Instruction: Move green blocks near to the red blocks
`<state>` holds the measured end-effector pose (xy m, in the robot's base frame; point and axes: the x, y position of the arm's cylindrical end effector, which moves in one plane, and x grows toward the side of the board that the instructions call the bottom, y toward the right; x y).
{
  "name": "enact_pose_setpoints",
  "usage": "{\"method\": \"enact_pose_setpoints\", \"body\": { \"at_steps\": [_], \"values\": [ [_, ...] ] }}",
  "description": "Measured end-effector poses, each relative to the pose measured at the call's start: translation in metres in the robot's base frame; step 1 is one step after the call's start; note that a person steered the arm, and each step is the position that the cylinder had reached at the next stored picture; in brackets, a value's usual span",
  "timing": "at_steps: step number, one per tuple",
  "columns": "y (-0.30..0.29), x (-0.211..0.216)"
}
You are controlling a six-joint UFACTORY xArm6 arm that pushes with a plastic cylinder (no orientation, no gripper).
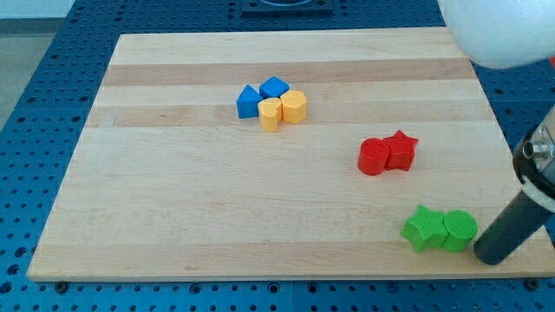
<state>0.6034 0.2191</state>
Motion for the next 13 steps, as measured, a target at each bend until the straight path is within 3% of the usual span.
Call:
{"method": "enact_pose_setpoints", "body": {
  "at_steps": [2,4,7,10,12,13],
  "values": [
    [-0.007,-0.022],
    [-0.017,0.008],
    [-0.047,-0.054],
    [-0.055,-0.067],
    [-0.023,-0.056],
    [-0.007,-0.012]
  ]
}}
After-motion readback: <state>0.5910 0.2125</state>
